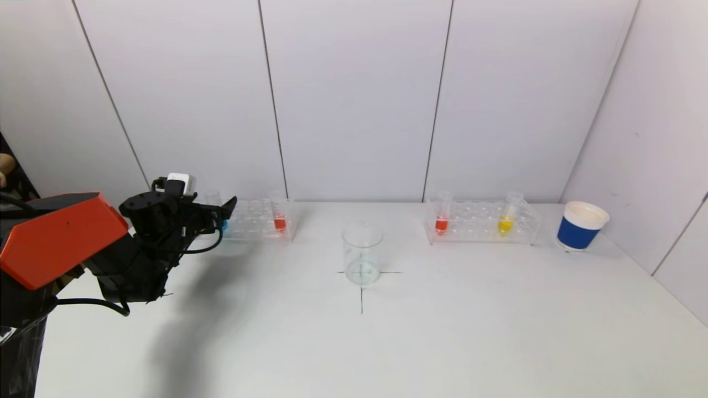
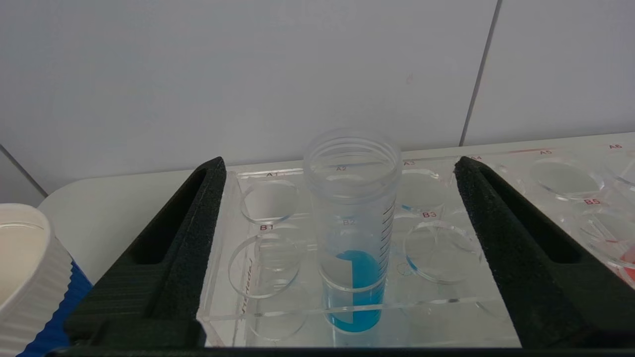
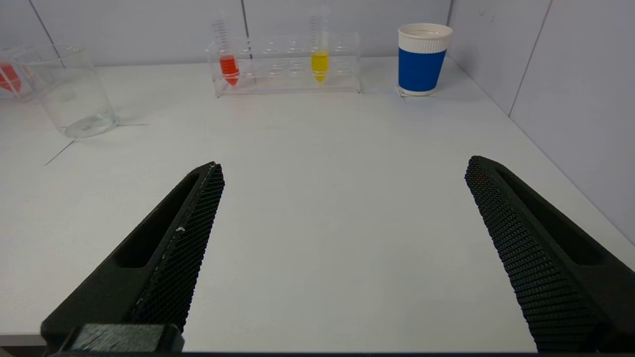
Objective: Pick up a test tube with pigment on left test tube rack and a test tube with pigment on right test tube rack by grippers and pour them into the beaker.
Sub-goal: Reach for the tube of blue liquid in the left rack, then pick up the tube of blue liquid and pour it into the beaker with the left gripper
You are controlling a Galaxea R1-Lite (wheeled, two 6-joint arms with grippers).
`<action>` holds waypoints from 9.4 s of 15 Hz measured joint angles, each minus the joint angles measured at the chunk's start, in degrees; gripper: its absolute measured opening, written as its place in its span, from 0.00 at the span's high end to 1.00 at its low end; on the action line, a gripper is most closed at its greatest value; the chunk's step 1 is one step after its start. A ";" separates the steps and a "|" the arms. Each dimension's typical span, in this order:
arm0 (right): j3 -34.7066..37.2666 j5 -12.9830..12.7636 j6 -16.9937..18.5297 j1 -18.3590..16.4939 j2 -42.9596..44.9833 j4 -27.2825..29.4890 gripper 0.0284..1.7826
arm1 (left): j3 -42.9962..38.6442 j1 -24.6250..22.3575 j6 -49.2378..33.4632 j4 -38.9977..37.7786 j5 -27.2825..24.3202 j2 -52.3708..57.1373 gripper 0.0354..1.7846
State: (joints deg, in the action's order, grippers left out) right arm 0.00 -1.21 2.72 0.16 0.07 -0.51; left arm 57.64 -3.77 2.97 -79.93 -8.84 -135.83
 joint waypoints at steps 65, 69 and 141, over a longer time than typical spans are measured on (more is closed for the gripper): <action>0.00 0.00 0.00 0.00 0.00 0.02 0.01 | 23.72 21.63 8.40 47.69 -0.22 24.75 0.77; 0.00 -0.02 -0.02 0.00 0.00 0.00 0.01 | 24.64 24.41 10.12 52.41 -8.19 23.54 0.77; 0.00 -0.02 -0.02 0.00 0.00 0.00 0.01 | 21.52 26.55 87.02 42.90 -30.93 8.55 0.77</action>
State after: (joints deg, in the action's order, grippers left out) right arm 0.00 -1.23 2.69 0.16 0.07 -0.51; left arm 79.15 22.78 89.99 -37.04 -39.77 -127.28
